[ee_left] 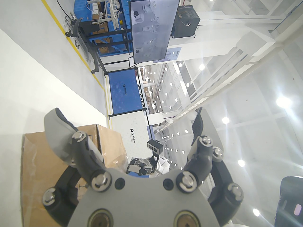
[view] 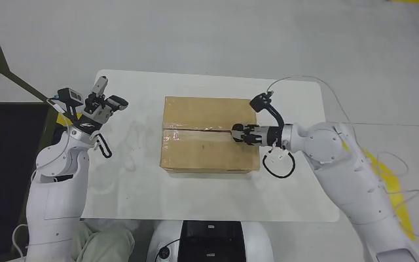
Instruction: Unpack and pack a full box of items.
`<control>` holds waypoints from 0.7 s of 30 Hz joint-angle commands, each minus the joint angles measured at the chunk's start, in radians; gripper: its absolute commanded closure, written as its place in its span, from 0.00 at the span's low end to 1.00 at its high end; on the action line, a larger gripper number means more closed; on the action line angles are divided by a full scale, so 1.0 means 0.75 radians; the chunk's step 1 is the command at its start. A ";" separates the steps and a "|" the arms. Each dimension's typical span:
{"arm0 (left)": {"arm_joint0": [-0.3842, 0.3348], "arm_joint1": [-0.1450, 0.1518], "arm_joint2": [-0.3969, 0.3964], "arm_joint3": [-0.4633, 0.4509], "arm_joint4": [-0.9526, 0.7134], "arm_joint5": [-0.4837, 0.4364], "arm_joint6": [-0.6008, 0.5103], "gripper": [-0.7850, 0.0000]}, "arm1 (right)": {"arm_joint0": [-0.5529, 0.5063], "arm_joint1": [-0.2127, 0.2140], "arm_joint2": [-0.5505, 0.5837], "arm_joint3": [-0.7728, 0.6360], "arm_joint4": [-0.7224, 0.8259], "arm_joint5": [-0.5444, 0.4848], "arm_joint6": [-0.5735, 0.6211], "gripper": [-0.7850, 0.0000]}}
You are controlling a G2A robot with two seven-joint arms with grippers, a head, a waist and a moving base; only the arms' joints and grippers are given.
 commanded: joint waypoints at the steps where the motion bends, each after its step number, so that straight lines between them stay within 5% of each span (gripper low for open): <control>1: 0.000 0.000 0.000 0.000 0.000 0.000 0.000 0.00 | 0.001 0.000 -0.001 0.012 -0.005 0.011 -0.003 1.00; 12: 0.000 0.000 0.000 0.000 0.000 0.000 0.000 0.00 | -0.010 -0.004 0.040 0.036 0.160 0.042 -0.094 1.00; 21: 0.000 0.000 0.000 0.000 0.000 0.000 0.000 0.00 | 0.078 -0.031 -0.021 0.077 0.318 0.207 -0.082 1.00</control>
